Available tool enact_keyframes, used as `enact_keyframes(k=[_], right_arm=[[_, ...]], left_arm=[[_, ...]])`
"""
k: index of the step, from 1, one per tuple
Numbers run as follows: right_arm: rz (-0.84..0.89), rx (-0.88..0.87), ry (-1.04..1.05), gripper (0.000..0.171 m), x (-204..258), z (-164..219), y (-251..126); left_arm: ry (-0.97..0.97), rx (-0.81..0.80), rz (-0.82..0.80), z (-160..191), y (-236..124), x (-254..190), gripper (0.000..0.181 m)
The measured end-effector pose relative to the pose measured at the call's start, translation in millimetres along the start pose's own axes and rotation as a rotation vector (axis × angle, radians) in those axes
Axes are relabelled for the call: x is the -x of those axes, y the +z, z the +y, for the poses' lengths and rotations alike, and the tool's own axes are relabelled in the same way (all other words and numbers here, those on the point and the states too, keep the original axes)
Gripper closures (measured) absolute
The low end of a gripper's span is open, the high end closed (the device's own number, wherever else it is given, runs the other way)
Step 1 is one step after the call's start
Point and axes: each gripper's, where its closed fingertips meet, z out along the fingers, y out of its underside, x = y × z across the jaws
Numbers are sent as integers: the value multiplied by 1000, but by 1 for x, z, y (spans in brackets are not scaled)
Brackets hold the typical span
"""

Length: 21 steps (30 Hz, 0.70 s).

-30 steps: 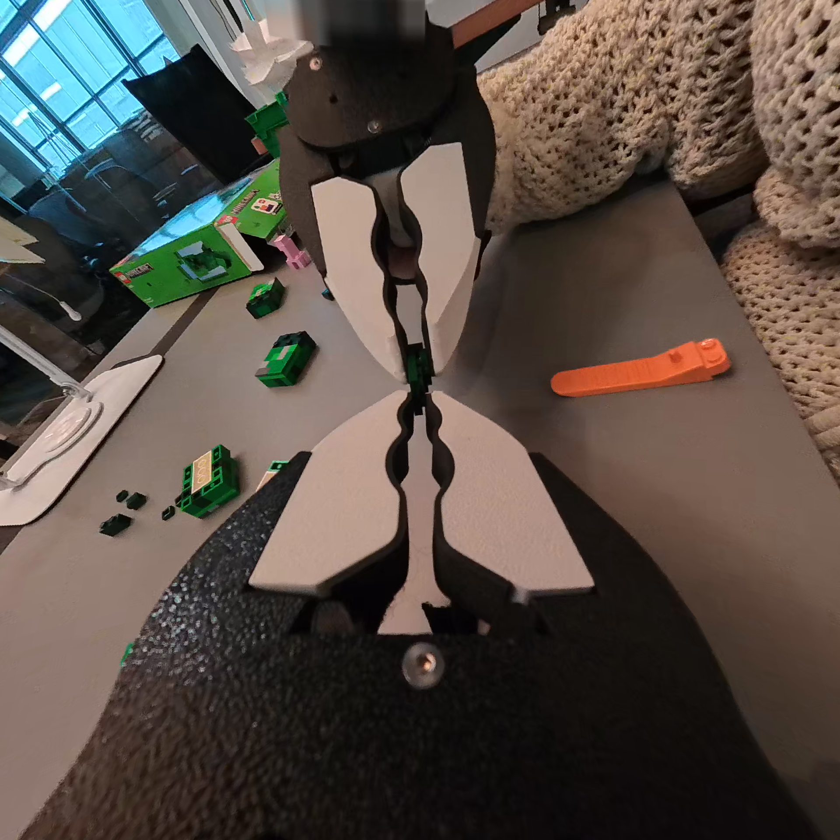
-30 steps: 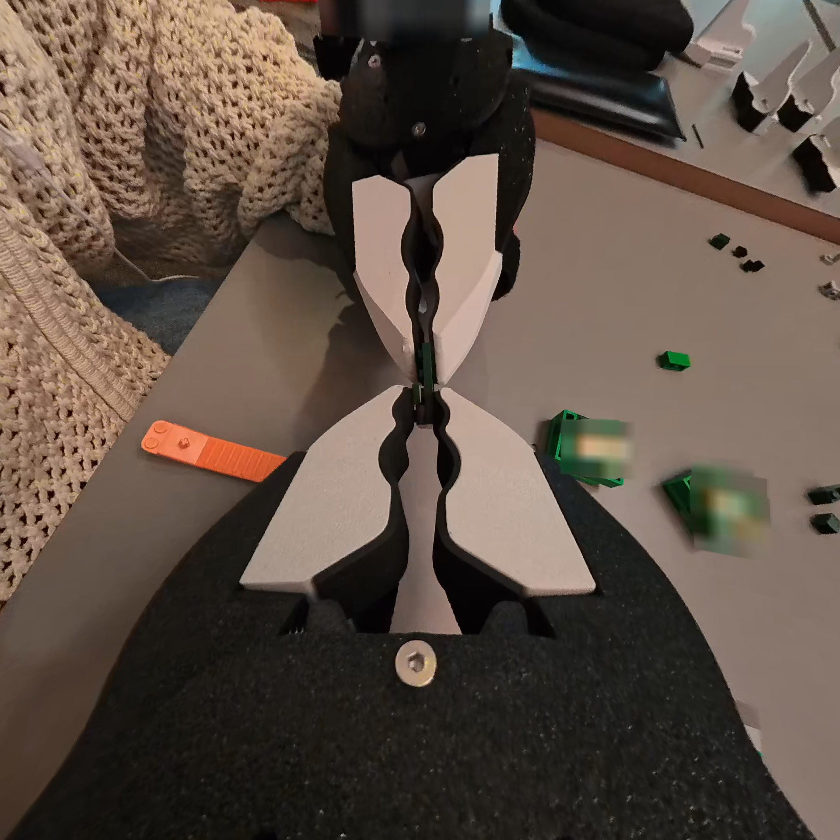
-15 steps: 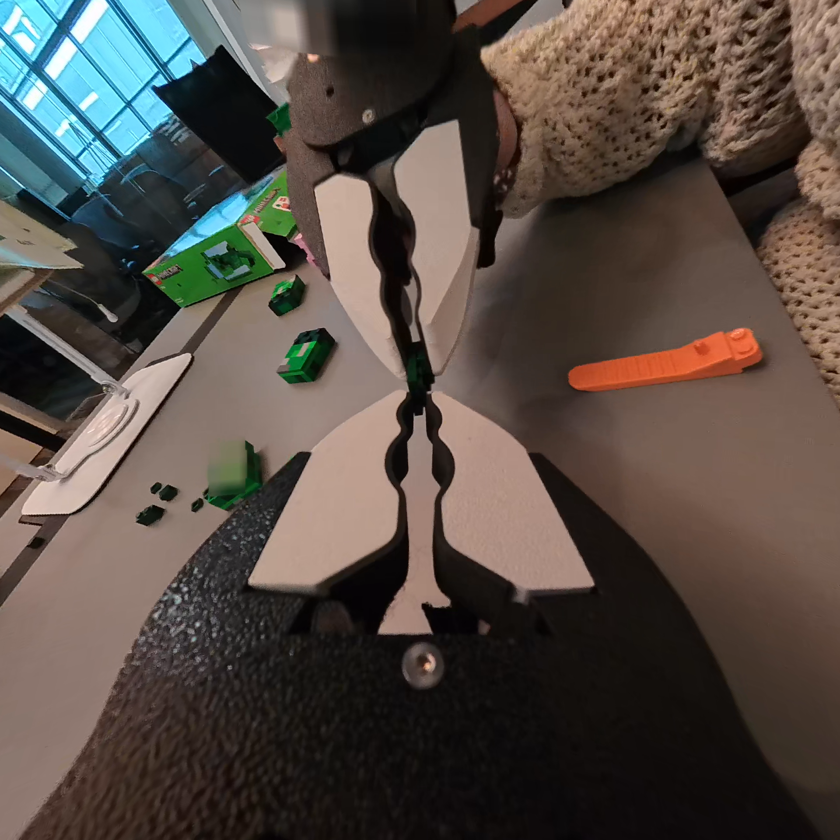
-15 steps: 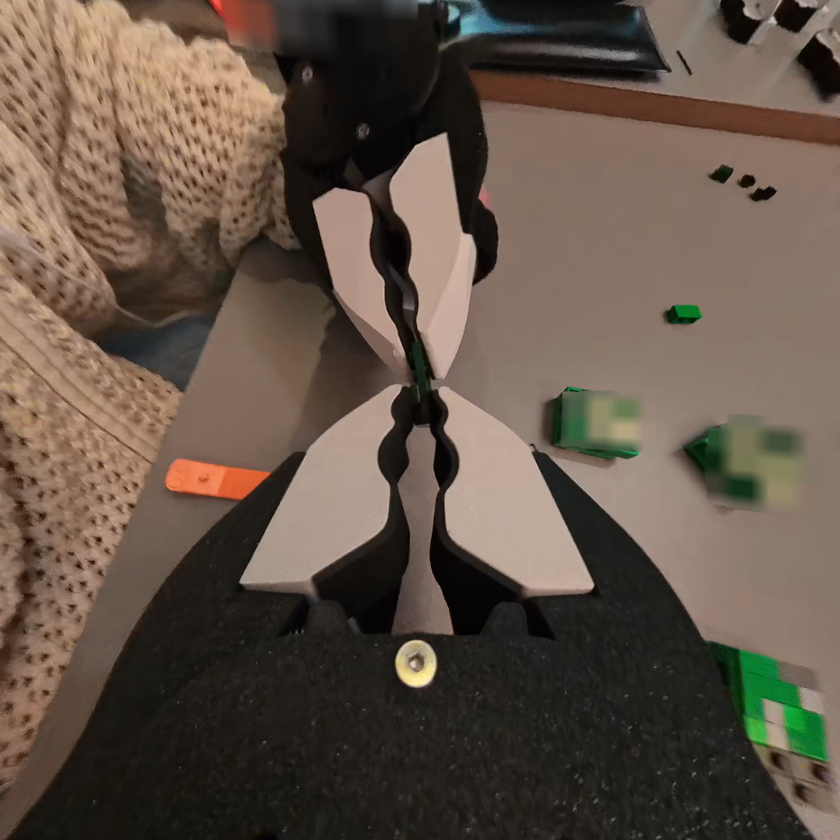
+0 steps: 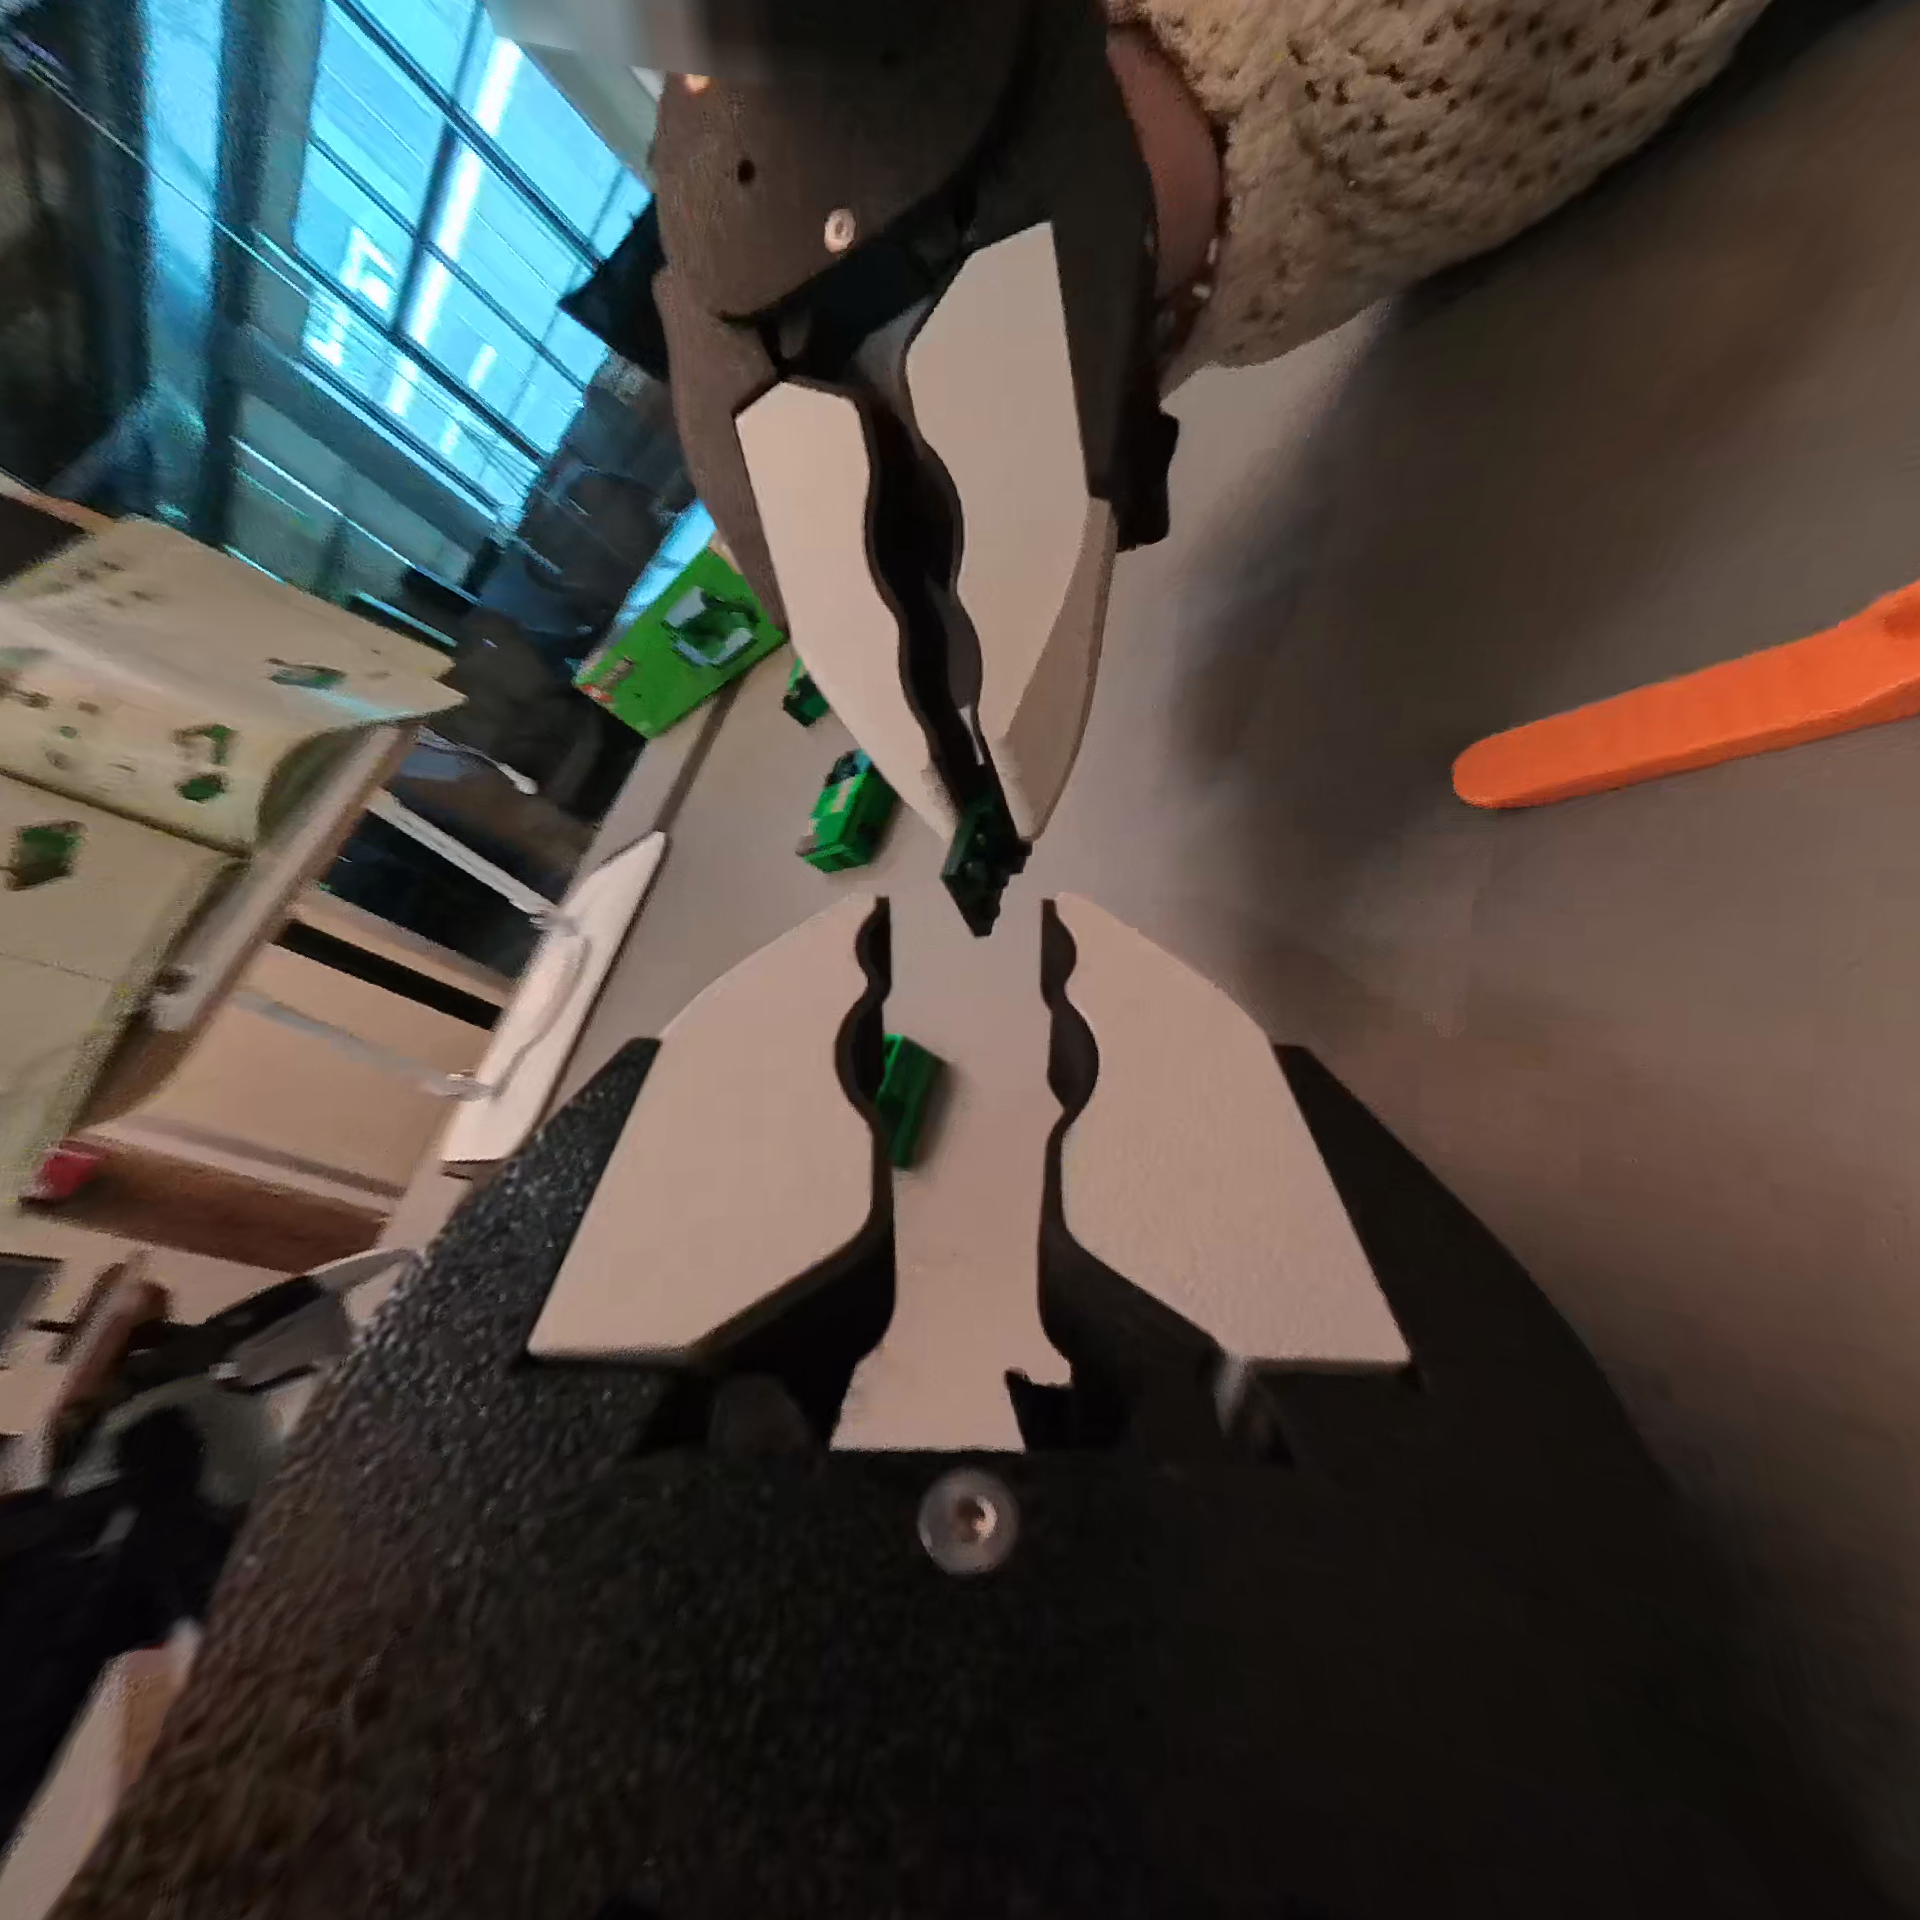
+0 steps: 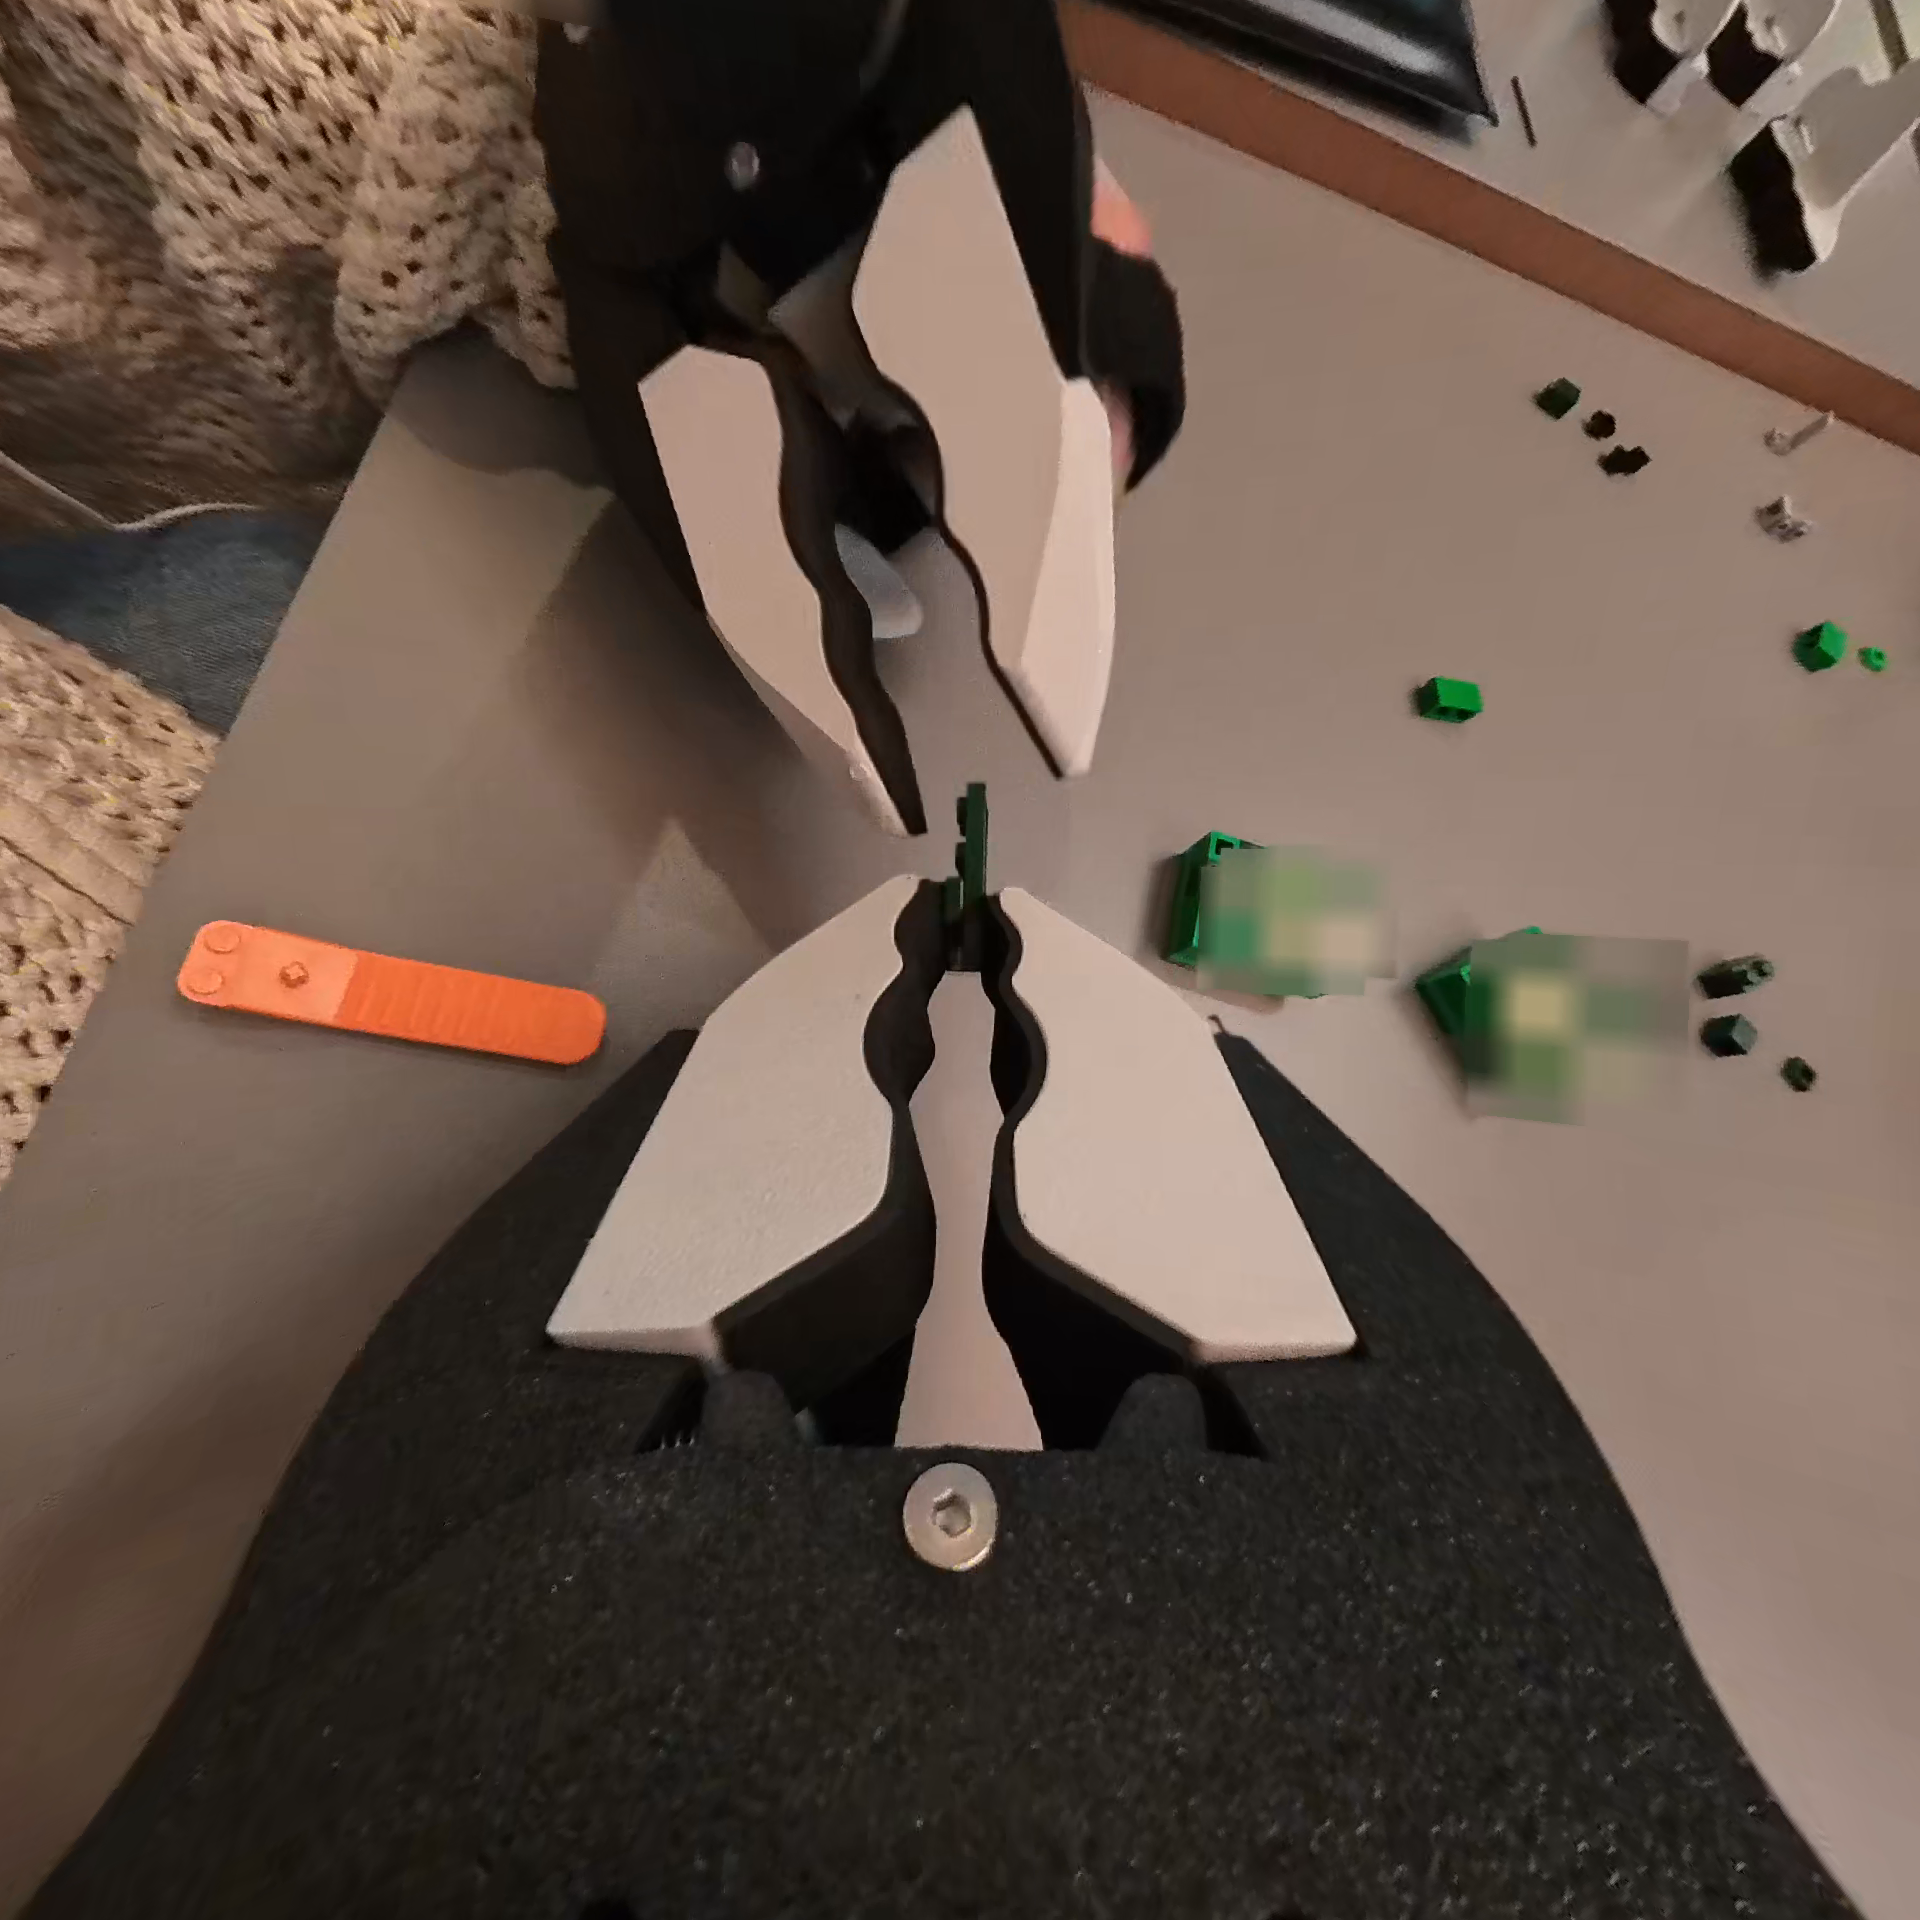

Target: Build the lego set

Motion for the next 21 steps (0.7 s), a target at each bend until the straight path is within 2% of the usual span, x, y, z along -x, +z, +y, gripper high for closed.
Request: enact_keyframes(k=[2, 7, 10, 12, 14, 16, 18, 19, 21], right_arm=[[-71, -21, 88, 164, 4, -1, -1], [-410, -198, 423, 165, 18, -13, -11], [-551, -219, 535, 165, 26, -11, -13], [-616, -205, 578, 165, 32, -8, -12], [-664, -224, 612, 165, 33, -9, -15], [-670, -215, 626, 164, 31, -6, -15], [-697, -202, 622, 164, 35, -5, -14], [-716, -207, 623, 165, 37, -6, -15], [-756, -207, 620, 165, 42, -6, -14]], left_arm=[[93, 13, -52, -1, -1, 3, 152], [251, 24, -48, -5, 3, -9, 145], [326, 2, -69, -15, 1, -13, 159], [380, 9, -82, -15, 2, -14, 167], [383, -1, -79, -17, 3, -16, 165], [361, -23, -93, -21, 3, -14, 144], [348, -35, -71, -22, 3, -17, 141], [344, -31, -50, -21, 4, -20, 142], [347, -29, -9, -20, 4, -26, 161]])
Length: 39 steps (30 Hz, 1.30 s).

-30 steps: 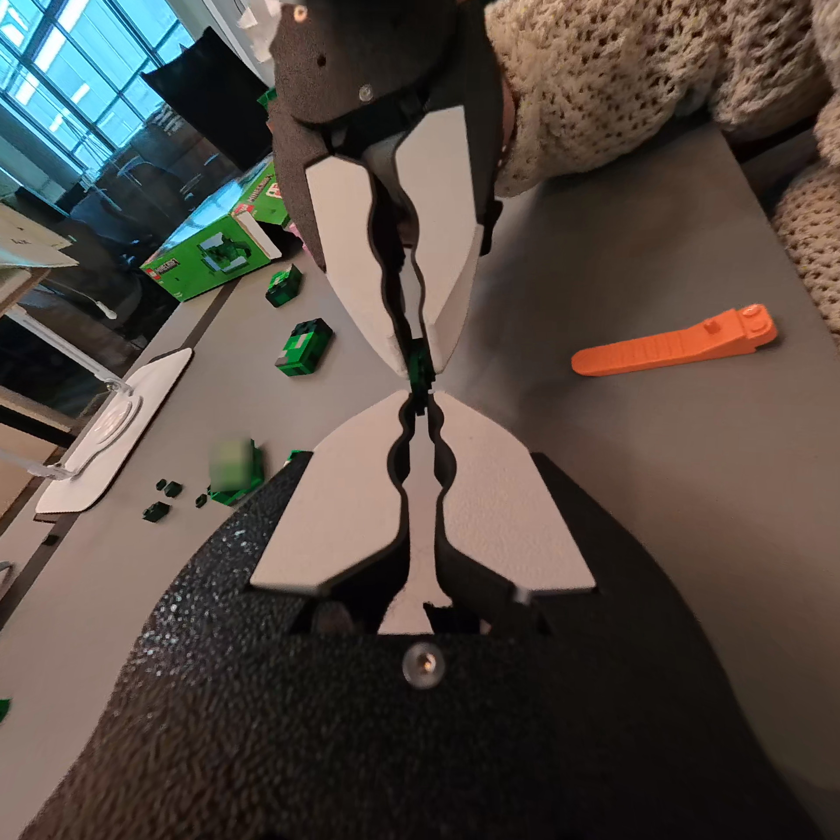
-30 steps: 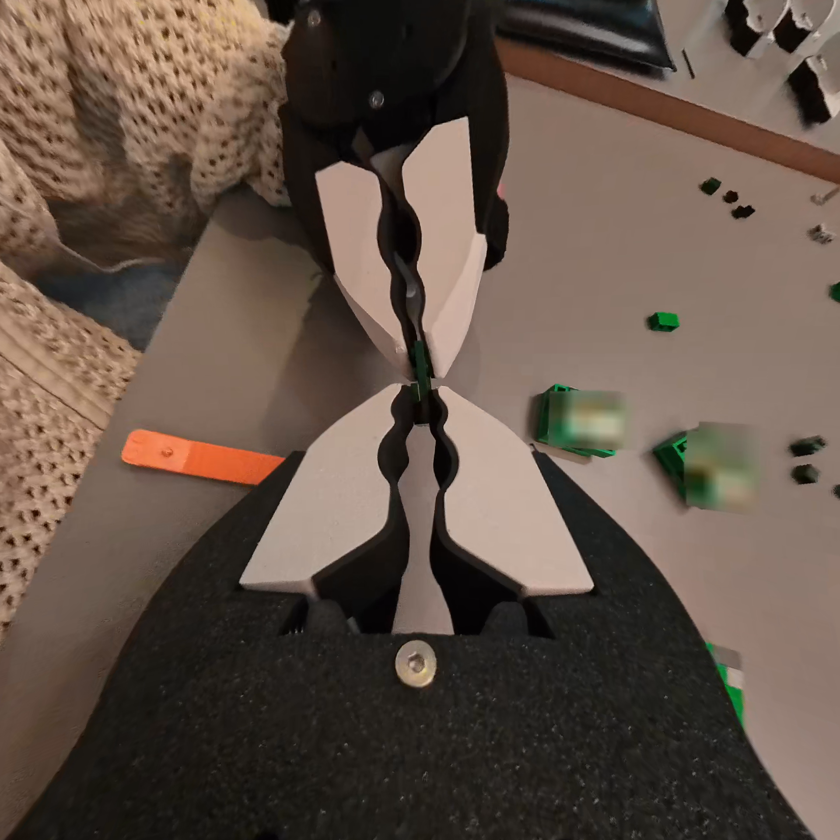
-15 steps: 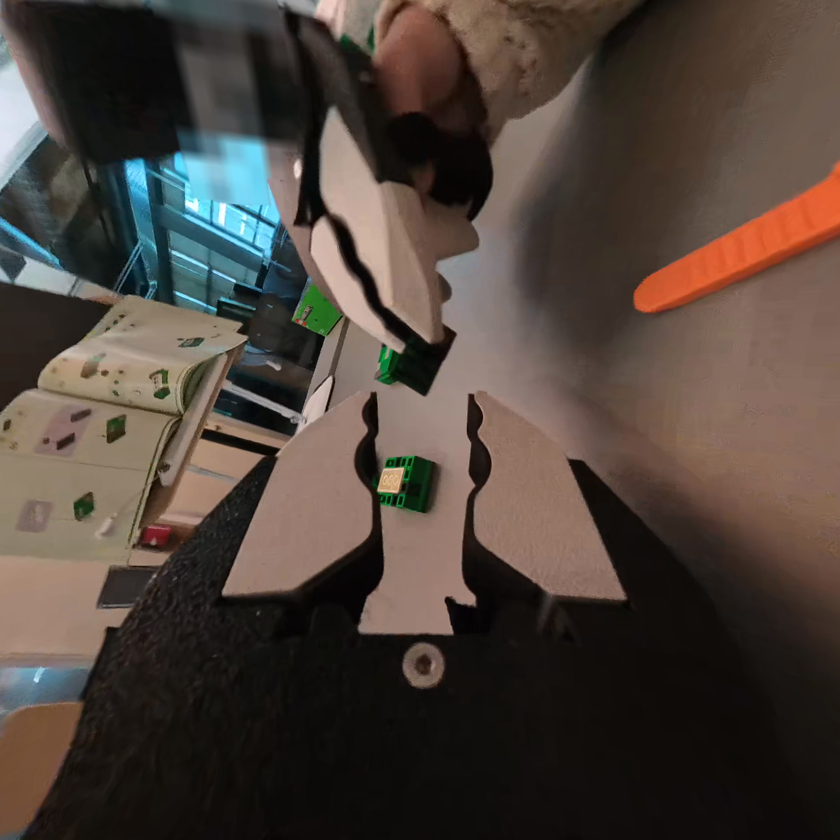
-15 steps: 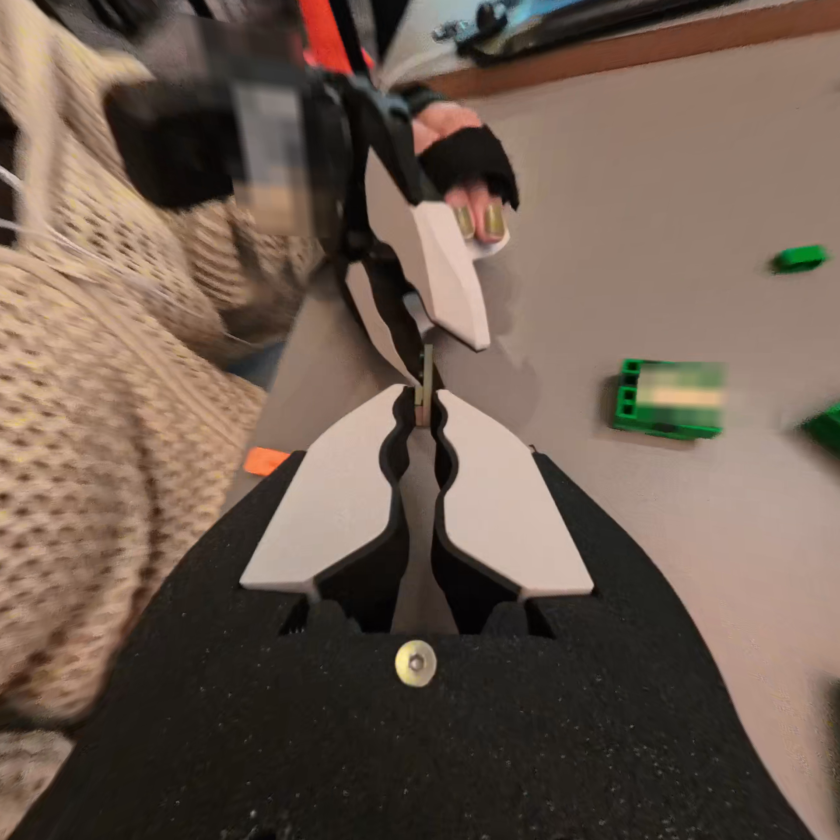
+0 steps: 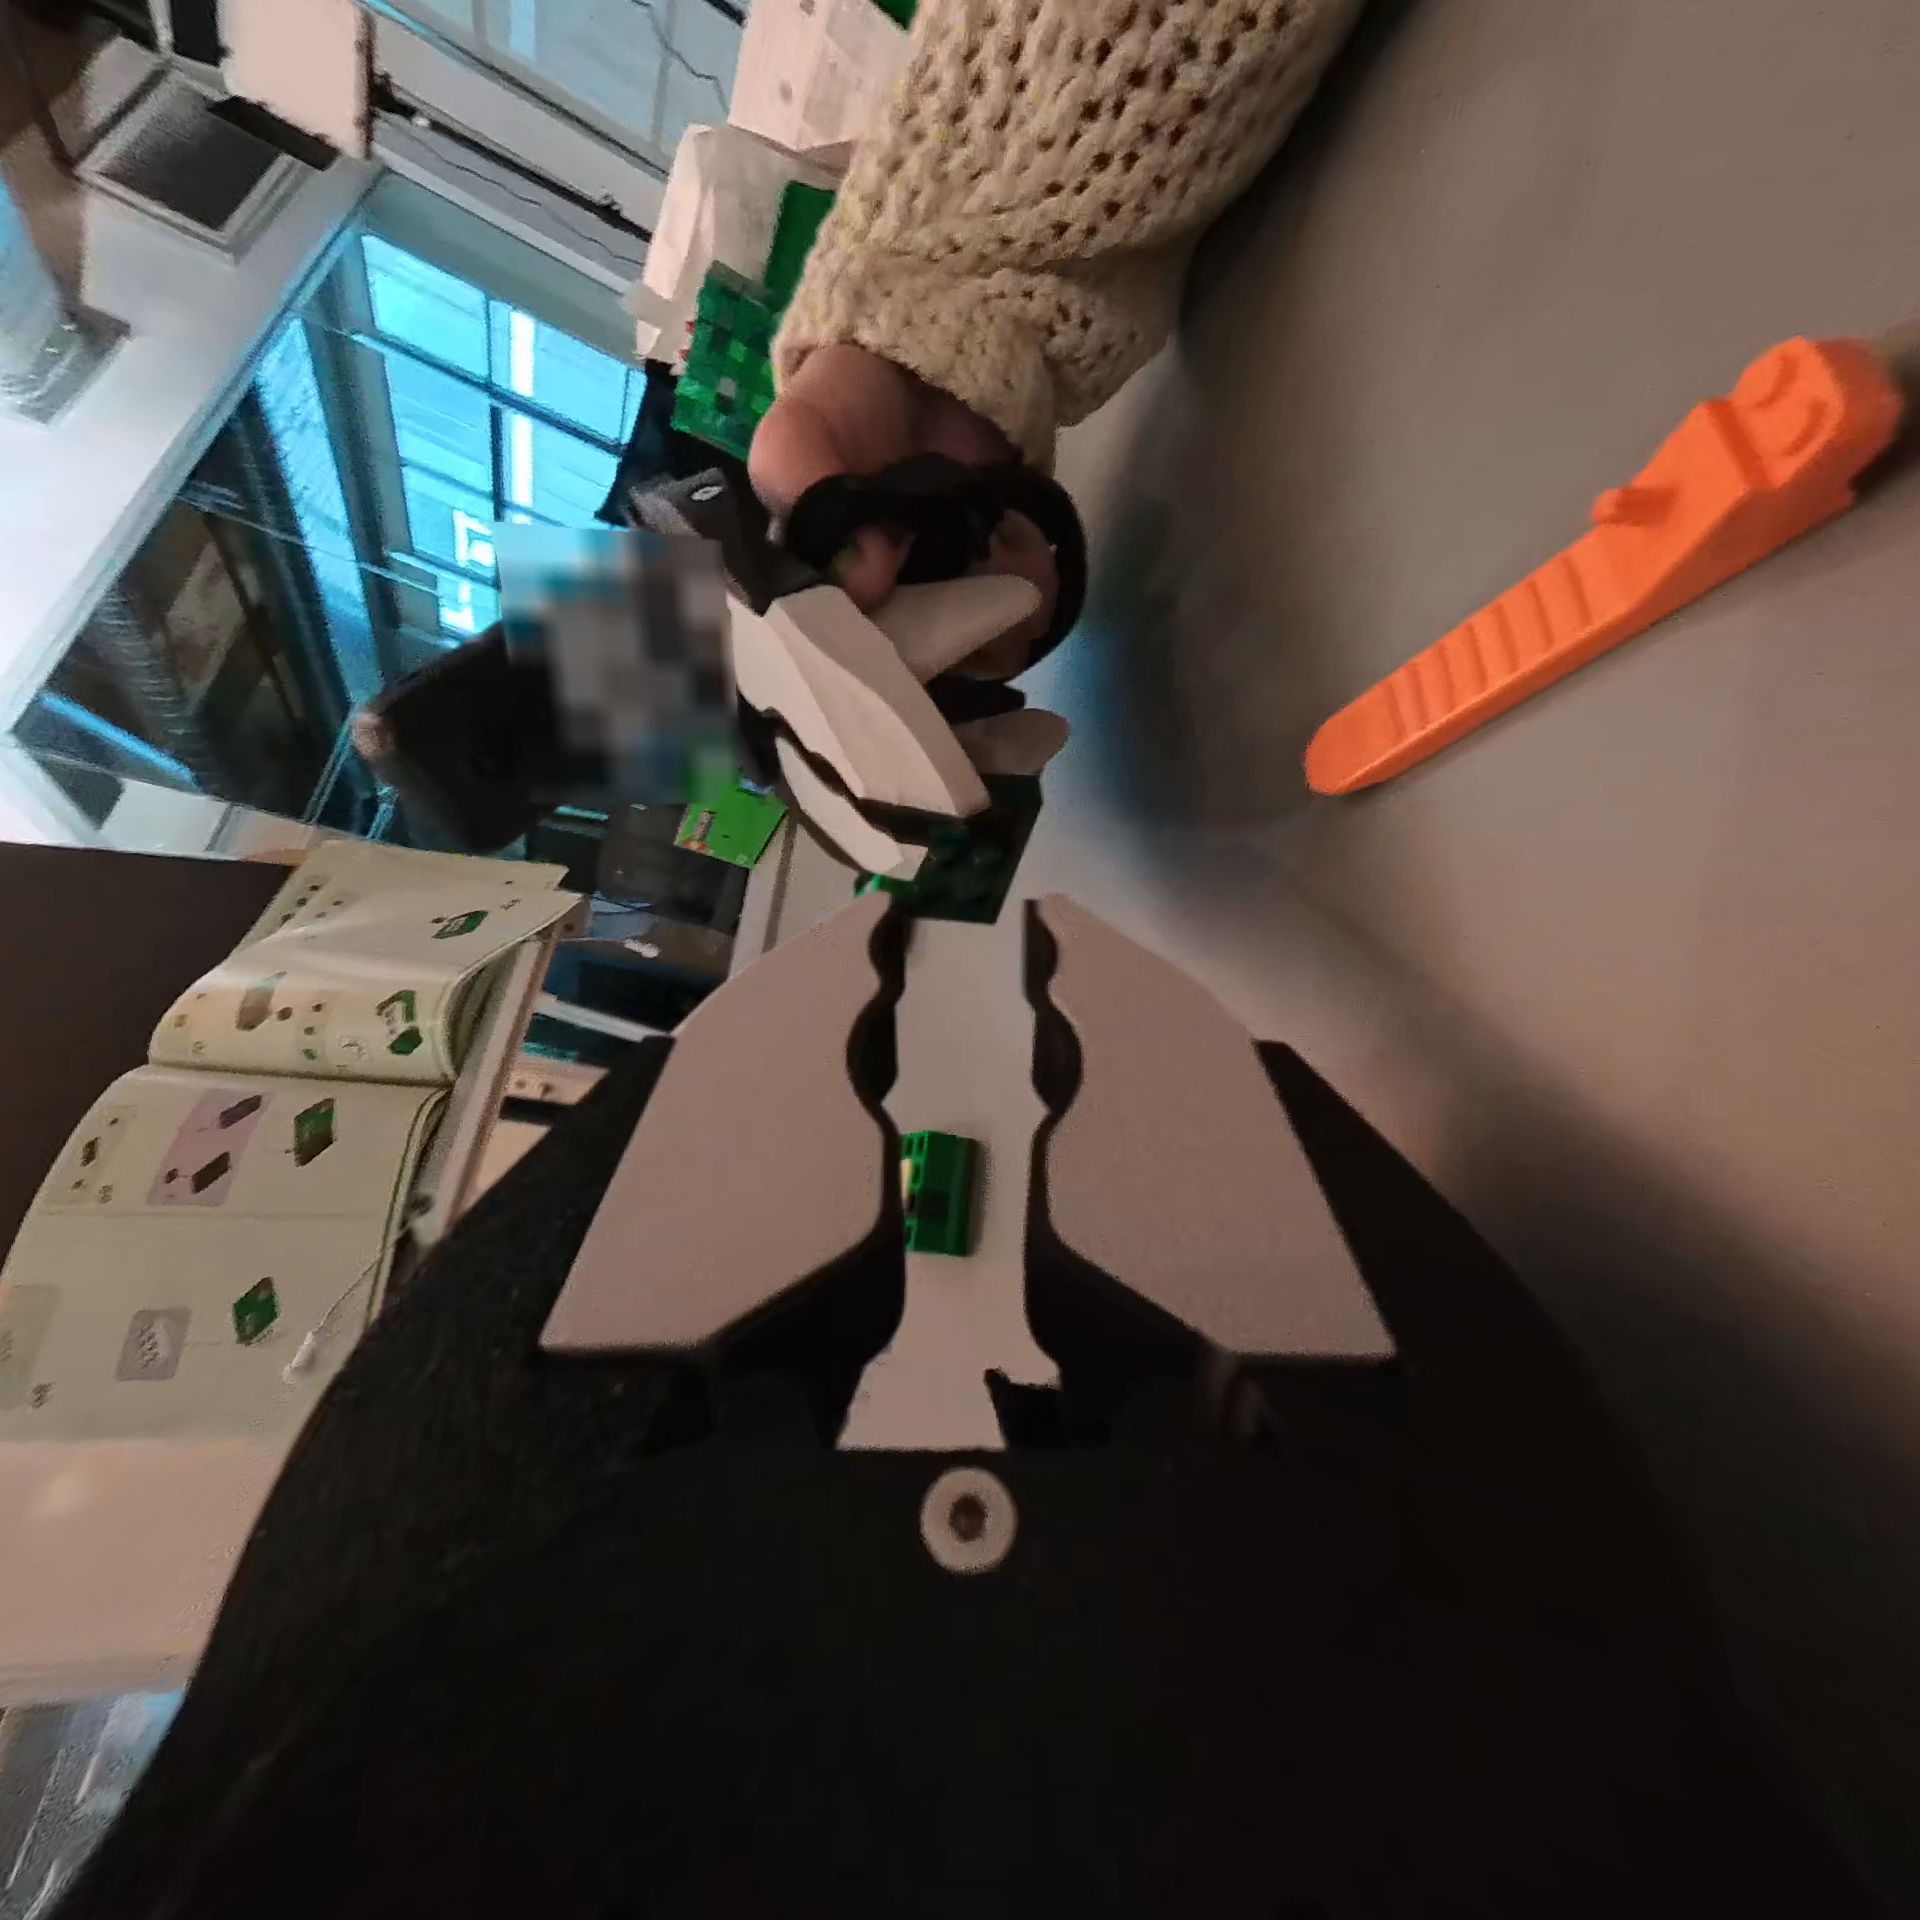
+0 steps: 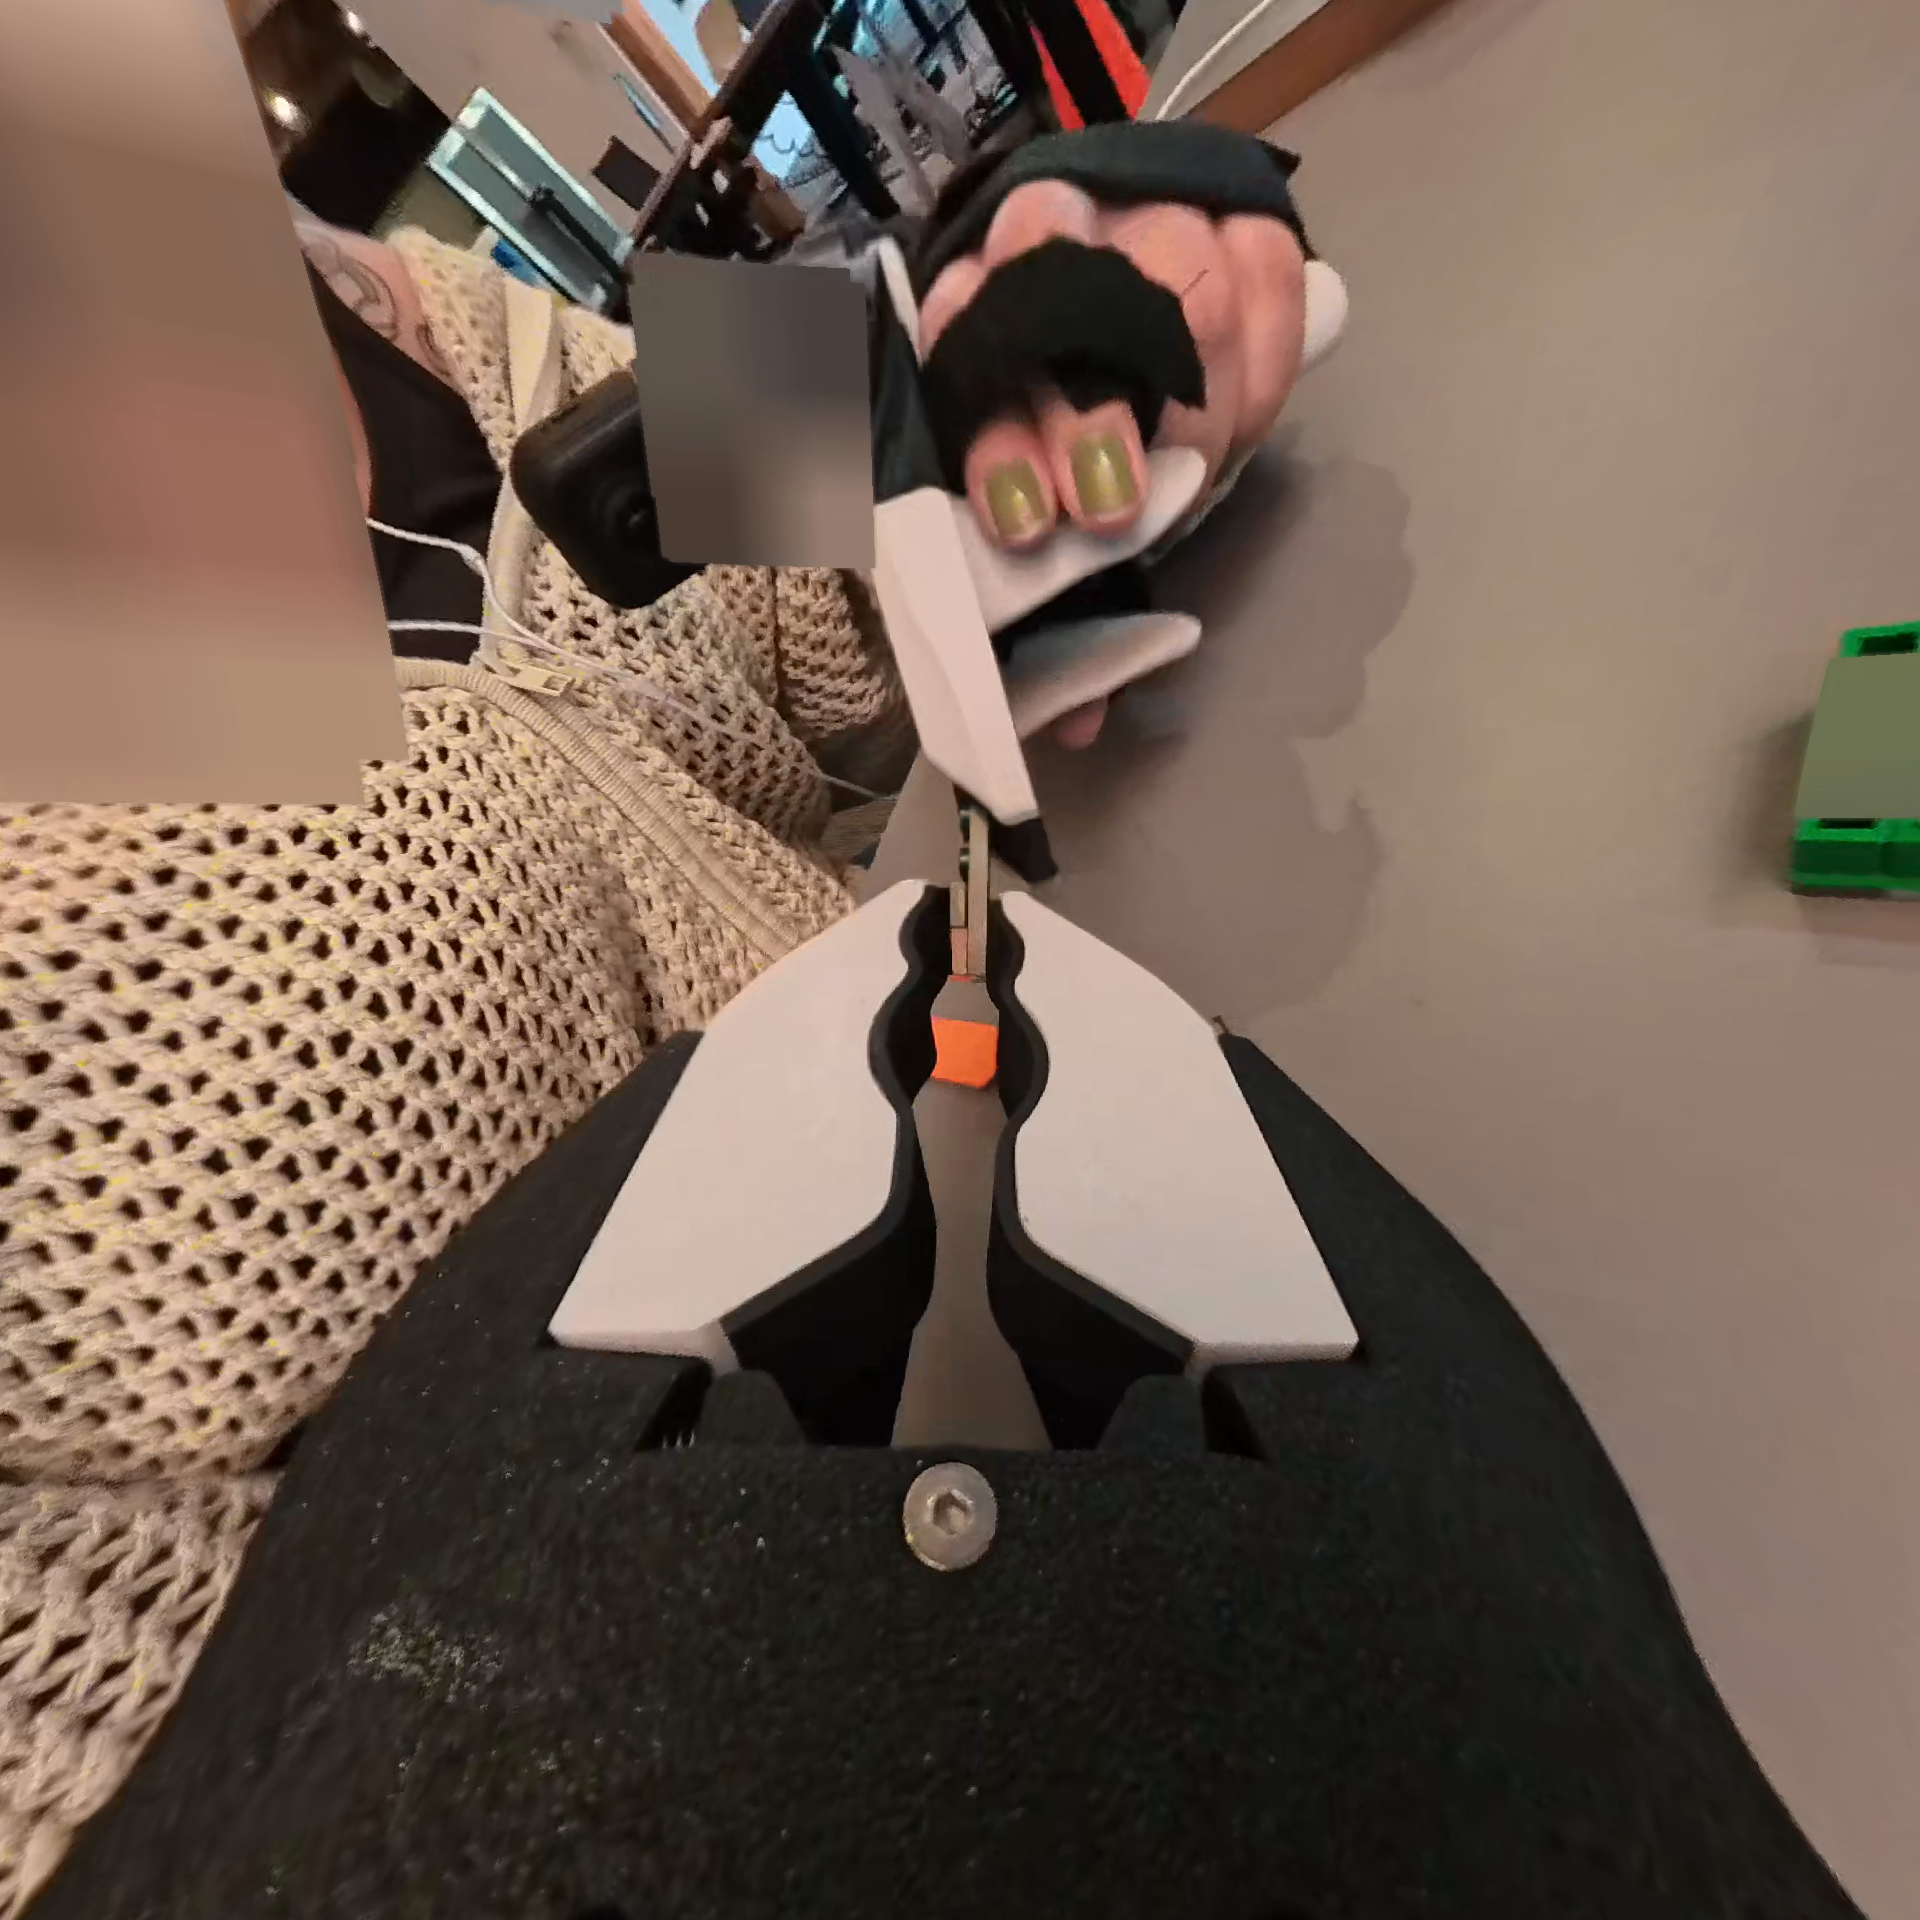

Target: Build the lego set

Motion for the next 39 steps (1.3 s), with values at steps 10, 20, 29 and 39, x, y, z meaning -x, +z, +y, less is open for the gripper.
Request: enact_keyframes(k=[10, 20, 29, 39], right_arm=[[-22, 3, 45, 165, -5, 4, -1], [-53, 23, 59, 165, 0, 8, -1], [112, -138, -8, 153, -16, -15, -16], [670, -242, -688, 120, -28, -47, -38]], left_arm=[[-40, -46, 43, -7, 1, -8, 151], [-53, -39, 44, -4, -1, -8, 155], [-356, 7, 61, 13, -3, 4, 166], [-754, -13, 58, 37, -11, 24, 166]])
